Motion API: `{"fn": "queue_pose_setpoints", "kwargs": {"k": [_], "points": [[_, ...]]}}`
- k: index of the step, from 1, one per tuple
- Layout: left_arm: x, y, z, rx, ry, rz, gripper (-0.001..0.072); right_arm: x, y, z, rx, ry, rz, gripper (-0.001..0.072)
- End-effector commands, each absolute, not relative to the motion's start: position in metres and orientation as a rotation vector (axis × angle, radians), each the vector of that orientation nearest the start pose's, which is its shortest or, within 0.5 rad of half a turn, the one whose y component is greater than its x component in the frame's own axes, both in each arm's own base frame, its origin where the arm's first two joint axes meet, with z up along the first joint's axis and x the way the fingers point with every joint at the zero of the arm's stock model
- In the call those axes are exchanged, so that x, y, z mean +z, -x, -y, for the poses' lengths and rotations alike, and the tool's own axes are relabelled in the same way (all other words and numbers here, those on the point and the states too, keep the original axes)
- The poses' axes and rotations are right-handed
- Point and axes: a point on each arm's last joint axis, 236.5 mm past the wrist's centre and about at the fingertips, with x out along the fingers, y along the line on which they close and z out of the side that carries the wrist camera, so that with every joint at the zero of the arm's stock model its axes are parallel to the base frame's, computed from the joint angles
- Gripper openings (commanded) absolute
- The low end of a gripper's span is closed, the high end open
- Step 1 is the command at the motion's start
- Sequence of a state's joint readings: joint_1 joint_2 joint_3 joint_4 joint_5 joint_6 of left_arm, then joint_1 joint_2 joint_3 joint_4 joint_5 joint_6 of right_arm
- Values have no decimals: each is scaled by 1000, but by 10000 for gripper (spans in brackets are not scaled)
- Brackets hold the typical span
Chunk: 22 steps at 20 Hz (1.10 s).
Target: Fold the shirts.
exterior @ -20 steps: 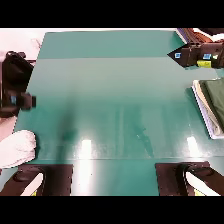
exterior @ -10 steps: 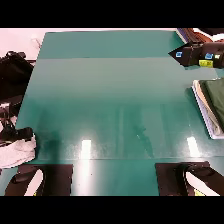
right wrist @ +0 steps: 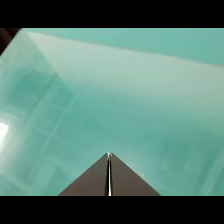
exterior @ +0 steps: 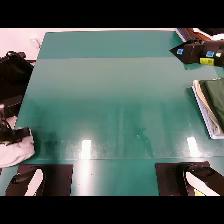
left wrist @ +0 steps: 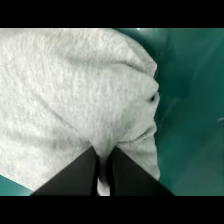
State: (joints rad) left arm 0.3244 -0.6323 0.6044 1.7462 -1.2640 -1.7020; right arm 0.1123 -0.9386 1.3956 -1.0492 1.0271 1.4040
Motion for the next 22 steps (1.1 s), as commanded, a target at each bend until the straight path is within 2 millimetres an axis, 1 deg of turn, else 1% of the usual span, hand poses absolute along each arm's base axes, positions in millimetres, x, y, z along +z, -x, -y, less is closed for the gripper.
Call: {"fn": "queue_pose_setpoints", "kwargs": {"k": [1,2,3,4,5,6,7,8,9,10,11,12,13,15,16,17,18,19,20,21,22], "points": [[76,-242,-78,334,251,-1061,19,314,-369,-143,517,-192,-478,18],[113,-261,-61,259,243,-966,18,327,-370,-144,522,-185,-454,18],[147,-275,-42,186,216,-880,18,339,-371,-144,526,-180,-432,18],[182,-287,-18,104,186,-791,17,349,-372,-145,530,-174,-414,18],[212,-295,8,21,176,-714,17,359,-375,-146,534,-169,-399,18],[234,-301,35,-64,160,-659,17,367,-377,-146,538,-164,-385,18],[247,-306,60,-139,140,-638,17,374,-379,-147,544,-158,-378,18],[254,-312,88,-214,120,-644,17,379,-381,-148,549,-151,-375,18],[253,-318,118,-288,86,-668,17,384,-382,-150,556,-142,-374,18],[248,-325,149,-357,51,-691,17,389,-383,-151,561,-135,-371,18],[238,-330,184,-427,11,-726,17,393,-383,-152,568,-126,-371,18],[221,-332,216,-484,-30,-772,18,398,-383,-152,573,-117,-368,18],[197,-332,249,-538,-77,-828,19,403,-383,-153,578,-110,-363,18],[146,-330,304,-623,-141,-915,22,411,-382,-154,583,-100,-350,18],[125,-329,330,-670,-142,-942,41,414,-382,-154,584,-98,-342,18],[109,-327,355,-730,-113,-958,356,417,-381,-154,584,-97,-336,18],[101,-328,373,-760,-39,-975,633,417,-380,-154,585,-96,-336,18],[96,-336,381,-765,19,-985,611,417,-379,-154,586,-95,-338,19],[97,-347,378,-750,52,-985,611,415,-379,-154,588,-94,-344,18],[101,-365,366,-715,76,-969,611,413,-378,-154,590,-91,-355,19],[104,-384,347,-671,100,-960,611,409,-376,-155,594,-86,-372,19]]}}
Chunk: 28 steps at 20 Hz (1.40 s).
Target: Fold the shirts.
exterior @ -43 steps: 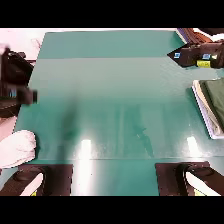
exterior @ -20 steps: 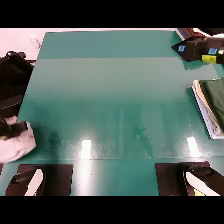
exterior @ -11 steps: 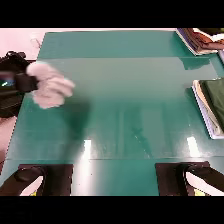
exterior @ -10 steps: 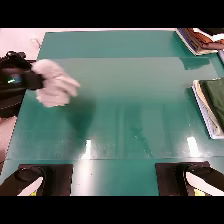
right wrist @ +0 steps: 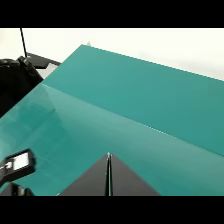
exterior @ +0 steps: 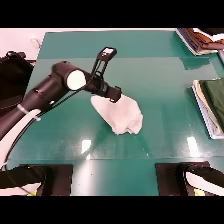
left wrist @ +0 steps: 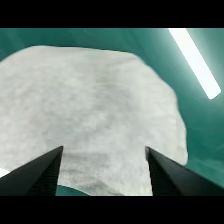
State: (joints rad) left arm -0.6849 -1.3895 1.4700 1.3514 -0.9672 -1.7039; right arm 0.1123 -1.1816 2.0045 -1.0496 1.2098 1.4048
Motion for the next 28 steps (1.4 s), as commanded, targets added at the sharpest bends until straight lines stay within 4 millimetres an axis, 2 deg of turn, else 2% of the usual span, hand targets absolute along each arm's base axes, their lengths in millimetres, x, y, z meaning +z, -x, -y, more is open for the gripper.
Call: {"fn": "queue_pose_setpoints", "kwargs": {"k": [1,3,4,5,6,8,11,15,17,18,20,21,22,24,25,26,27,28], "points": [[104,-404,321,-612,128,-961,611,405,-375,-154,593,-83,-388,19],[86,-432,265,-489,170,-1019,610,395,-375,-148,584,-84,-427,19],[73,-439,241,-438,184,-1067,610,387,-377,-144,574,-88,-452,19],[55,-443,222,-396,196,-1124,611,378,-378,-140,568,-95,-483,20],[39,-445,212,-371,209,-1166,611,366,-381,-137,560,-101,-516,19],[10,-446,215,-395,219,-1214,611,343,-385,-136,556,-115,-578,19],[-31,-439,242,-452,330,-1318,611,308,-390,-136,549,-145,-669,19],[-63,-431,261,-479,399,-1399,610,270,-392,-135,540,-166,-762,19],[-64,-431,269,-496,383,-1383,609,252,-390,-135,535,-174,-807,19],[-60,-433,274,-505,383,-1370,516,239,-388,-131,522,-180,-838,21],[-47,-441,276,-548,341,-1329,62,207,-379,-115,478,-218,-910,31],[-38,-444,278,-571,316,-1312,22,188,-372,-103,445,-245,-952,70],[-28,-449,278,-580,301,-1294,22,163,-364,-88,403,-283,-1005,142],[-10,-458,282,-598,290,-1255,22,105,-338,-62,313,-385,-1136,417],[-4,-461,283,-603,290,-1240,22,70,-320,-56,280,-440,-1221,451],[-2,-463,283,-604,290,-1232,22,38,-303,-57,263,-489,-1302,451],[-2,-462,284,-605,291,-1234,22,7,-285,-64,257,-542,-1372,451],[-3,-461,283,-606,288,-1241,22,-16,-274,-78,271,-606,-1413,452]]}}
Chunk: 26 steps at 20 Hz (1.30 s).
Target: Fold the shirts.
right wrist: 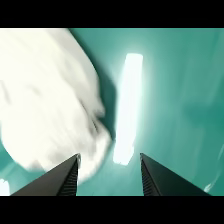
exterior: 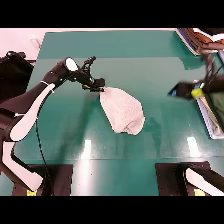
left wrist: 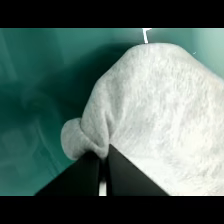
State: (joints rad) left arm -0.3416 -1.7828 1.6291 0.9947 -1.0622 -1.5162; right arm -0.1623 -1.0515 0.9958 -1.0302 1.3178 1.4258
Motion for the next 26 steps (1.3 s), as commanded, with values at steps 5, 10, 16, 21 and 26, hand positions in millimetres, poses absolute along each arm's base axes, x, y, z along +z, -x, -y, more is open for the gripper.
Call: {"fn": "queue_pose_setpoints", "kwargs": {"k": [5,10,16,21,26], "points": [[-5,-454,283,-614,280,-1270,22,-79,-267,-150,363,-729,-1489,452],[-6,-451,282,-615,272,-1283,22,-93,-299,-186,409,-611,-1455,327],[94,-460,261,-610,155,-1042,21,-3,-341,-141,441,-339,-1221,17],[340,-394,236,-697,103,-501,21,222,-332,-89,418,-215,-753,16],[457,-301,202,-719,102,-201,20,360,-286,-72,356,-148,-446,16]]}}
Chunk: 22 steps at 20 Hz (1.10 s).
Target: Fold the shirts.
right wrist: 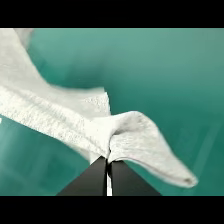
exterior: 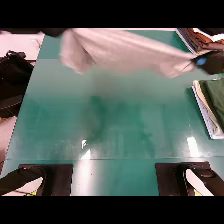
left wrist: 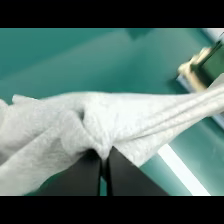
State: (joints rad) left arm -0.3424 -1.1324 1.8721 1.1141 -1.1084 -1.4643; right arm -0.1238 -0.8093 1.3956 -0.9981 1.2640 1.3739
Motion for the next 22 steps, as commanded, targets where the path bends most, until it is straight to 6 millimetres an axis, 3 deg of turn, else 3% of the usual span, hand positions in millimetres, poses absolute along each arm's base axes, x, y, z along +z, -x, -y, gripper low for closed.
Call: {"fn": "queue_pose_setpoints", "kwargs": {"k": [1,3,5,8,10,13,15,16,18,19,20,22], "points": [[458,-296,201,-723,97,-200,20,367,-284,-72,355,-154,-438,15],[438,-300,208,-724,58,-260,20,360,-290,-75,370,-173,-491,15],[395,-314,222,-727,-3,-387,20,328,-303,-81,398,-193,-599,15],[297,-329,254,-765,-83,-655,21,251,-316,-100,449,-213,-808,15],[218,-328,274,-802,-153,-840,21,196,-315,-104,444,-210,-949,15],[108,-298,294,-844,-217,-1105,21,143,-305,-104,426,-233,-1073,15],[63,-268,305,-892,-266,-1199,22,128,-302,-102,416,-239,-1107,15],[53,-255,311,-918,-275,-1223,23,126,-302,-102,413,-241,-1106,15],[54,-238,326,-973,-229,-1244,39,126,-305,-102,410,-243,-1094,15],[62,-239,329,-984,-201,-1228,365,127,-307,-101,407,-244,-1086,15],[71,-249,327,-967,-184,-1204,580,128,-308,-101,406,-245,-1081,15],[101,-281,310,-889,-103,-1132,549,128,-309,-101,405,-246,-1076,16]]}}
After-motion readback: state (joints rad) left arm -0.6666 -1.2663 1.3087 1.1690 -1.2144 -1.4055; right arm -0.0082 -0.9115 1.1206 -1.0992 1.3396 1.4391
